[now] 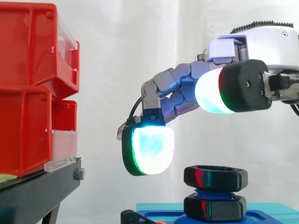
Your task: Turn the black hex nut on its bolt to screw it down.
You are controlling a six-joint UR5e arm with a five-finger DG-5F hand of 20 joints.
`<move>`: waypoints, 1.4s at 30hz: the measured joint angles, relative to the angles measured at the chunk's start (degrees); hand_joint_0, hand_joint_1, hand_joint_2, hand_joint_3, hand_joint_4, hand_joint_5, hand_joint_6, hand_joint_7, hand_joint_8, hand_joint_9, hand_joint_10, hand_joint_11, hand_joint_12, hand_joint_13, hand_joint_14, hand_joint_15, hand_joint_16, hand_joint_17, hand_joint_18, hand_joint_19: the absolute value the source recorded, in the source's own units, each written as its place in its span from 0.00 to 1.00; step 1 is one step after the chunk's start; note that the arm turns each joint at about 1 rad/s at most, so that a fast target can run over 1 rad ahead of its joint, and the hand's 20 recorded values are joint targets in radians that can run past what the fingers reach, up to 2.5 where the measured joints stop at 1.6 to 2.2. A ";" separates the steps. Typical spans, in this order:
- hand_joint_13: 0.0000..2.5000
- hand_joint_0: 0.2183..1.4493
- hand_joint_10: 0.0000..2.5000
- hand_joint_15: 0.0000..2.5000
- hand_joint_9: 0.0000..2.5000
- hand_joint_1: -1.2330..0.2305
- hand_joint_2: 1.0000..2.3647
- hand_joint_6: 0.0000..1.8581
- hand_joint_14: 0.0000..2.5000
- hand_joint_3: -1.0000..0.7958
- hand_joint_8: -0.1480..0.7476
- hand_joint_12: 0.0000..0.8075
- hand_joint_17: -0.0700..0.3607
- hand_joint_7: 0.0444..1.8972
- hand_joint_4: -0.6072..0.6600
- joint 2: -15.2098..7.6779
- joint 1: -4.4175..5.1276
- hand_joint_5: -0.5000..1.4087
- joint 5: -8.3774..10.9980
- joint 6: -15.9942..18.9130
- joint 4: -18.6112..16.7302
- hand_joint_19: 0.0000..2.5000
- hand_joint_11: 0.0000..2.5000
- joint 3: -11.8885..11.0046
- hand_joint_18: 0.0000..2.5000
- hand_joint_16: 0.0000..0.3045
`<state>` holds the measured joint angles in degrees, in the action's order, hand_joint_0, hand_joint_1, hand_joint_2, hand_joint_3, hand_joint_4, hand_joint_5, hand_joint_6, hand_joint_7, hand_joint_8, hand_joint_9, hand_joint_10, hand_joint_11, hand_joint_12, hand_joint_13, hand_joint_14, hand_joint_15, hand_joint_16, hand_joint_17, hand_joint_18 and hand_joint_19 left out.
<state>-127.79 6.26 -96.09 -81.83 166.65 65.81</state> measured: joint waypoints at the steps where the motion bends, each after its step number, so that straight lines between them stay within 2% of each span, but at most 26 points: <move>1: 0.17 0.22 0.00 0.02 0.18 0.71 0.00 0.27 0.00 0.28 0.49 0.46 0.44 0.62 0.71 0.00 0.11 0.21 0.06 0.00 0.17 0.06 0.05 0.00 0.14 0.17; 10: 0.17 0.22 0.00 0.02 0.18 0.71 0.00 0.27 0.00 0.28 0.49 0.46 0.44 0.62 0.71 0.00 0.55 0.21 0.20 0.01 0.83 0.06 0.05 0.02 0.14 0.17; 18: 0.17 0.22 0.00 0.02 0.18 0.71 0.00 0.27 0.00 0.28 0.49 0.46 0.44 0.62 0.71 -0.01 -0.09 0.21 0.02 0.01 1.89 0.06 0.05 0.02 0.14 0.17; 27: 0.17 0.22 0.00 0.02 0.18 0.72 0.00 0.27 0.00 0.28 0.49 0.46 0.44 0.63 0.71 -0.01 -0.21 0.21 -0.01 0.01 2.60 0.06 0.05 0.02 0.14 0.17; 42: 0.17 0.22 0.00 0.02 0.18 0.72 0.00 0.28 0.00 0.28 0.49 0.45 0.44 0.63 0.71 -0.01 -0.93 0.21 -0.64 0.00 3.01 0.06 0.05 0.03 0.14 0.17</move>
<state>-127.80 5.33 -96.73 -81.83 169.66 65.84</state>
